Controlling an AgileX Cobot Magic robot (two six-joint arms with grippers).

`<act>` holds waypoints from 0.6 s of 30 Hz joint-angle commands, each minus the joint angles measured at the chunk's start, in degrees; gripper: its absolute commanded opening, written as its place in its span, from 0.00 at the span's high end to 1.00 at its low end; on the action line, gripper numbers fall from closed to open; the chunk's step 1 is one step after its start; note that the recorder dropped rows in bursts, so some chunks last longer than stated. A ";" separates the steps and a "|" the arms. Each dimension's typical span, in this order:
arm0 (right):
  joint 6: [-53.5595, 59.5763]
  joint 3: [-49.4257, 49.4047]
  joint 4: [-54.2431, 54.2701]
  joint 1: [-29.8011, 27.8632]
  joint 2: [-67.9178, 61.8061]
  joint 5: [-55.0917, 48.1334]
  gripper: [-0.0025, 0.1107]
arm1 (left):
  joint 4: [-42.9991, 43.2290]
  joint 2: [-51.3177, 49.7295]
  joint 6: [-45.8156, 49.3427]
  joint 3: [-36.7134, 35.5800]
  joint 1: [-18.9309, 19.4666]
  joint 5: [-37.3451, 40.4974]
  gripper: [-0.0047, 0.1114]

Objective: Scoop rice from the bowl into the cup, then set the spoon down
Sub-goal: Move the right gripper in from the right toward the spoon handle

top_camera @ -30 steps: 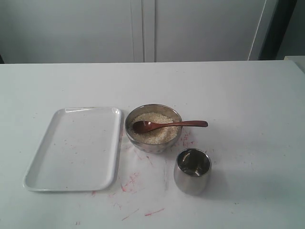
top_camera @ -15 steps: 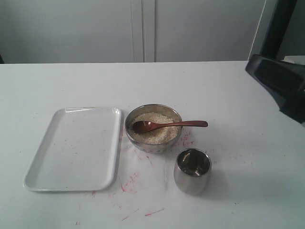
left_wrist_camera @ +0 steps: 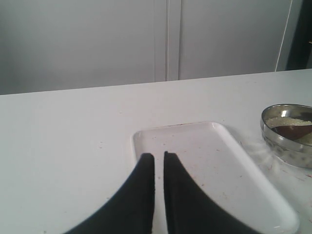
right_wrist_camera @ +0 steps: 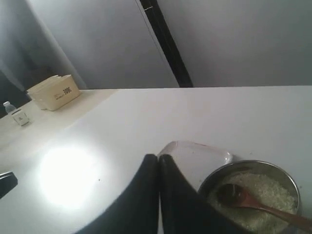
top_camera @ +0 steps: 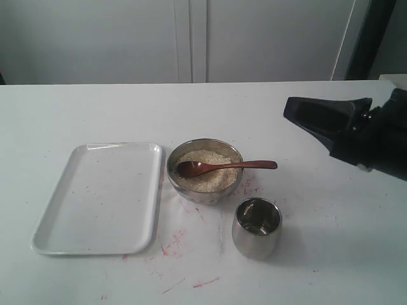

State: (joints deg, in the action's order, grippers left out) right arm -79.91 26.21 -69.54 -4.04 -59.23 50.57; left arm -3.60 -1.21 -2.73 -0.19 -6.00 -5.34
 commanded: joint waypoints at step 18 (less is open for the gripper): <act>-25.71 13.56 -5.28 6.35 -15.78 -11.84 0.98 | -0.22 -0.05 -0.08 0.19 -0.17 -0.61 0.84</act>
State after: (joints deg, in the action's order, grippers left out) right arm -98.54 39.81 -74.61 2.20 -73.83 44.58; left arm -3.60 -1.21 -2.73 -0.19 -6.00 -5.34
